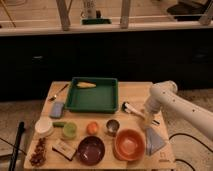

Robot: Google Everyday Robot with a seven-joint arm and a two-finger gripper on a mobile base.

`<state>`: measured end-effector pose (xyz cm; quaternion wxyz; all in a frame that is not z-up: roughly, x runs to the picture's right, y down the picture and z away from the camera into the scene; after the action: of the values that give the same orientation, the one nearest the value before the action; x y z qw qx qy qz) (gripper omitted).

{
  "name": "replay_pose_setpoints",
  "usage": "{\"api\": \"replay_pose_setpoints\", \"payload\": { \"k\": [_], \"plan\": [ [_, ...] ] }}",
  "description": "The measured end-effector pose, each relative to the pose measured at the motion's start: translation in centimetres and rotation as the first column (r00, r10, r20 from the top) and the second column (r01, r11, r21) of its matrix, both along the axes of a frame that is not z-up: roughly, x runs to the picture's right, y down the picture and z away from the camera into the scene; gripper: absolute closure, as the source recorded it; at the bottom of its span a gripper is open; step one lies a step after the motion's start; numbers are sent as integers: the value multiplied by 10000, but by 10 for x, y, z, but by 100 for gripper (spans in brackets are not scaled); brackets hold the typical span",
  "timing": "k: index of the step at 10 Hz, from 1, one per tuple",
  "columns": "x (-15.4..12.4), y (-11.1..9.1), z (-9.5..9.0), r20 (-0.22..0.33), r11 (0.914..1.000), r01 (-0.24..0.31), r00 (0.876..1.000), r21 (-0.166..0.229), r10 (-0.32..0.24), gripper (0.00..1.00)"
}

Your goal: Wipe tray with brush

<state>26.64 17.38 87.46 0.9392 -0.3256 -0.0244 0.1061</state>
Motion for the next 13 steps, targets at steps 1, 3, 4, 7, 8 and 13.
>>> {"api": "replay_pose_setpoints", "payload": {
  "k": [1,3,4,7,8,13],
  "plan": [
    [3,2,1,-121,9999,-128,9998,-60,127,34],
    [2,4,4,-246,9996,-258,9994,-141,255,53],
    [0,6,5,-284,9994,-286,9992,-183,281,63],
    [-2,10,6,-384,9989,-383,9986,-255,373,94],
    [-3,11,6,-384,9988,-410,9985,-269,399,99],
    [16,6,3,-552,9961,-877,9947,-138,868,100]
  ]
}}
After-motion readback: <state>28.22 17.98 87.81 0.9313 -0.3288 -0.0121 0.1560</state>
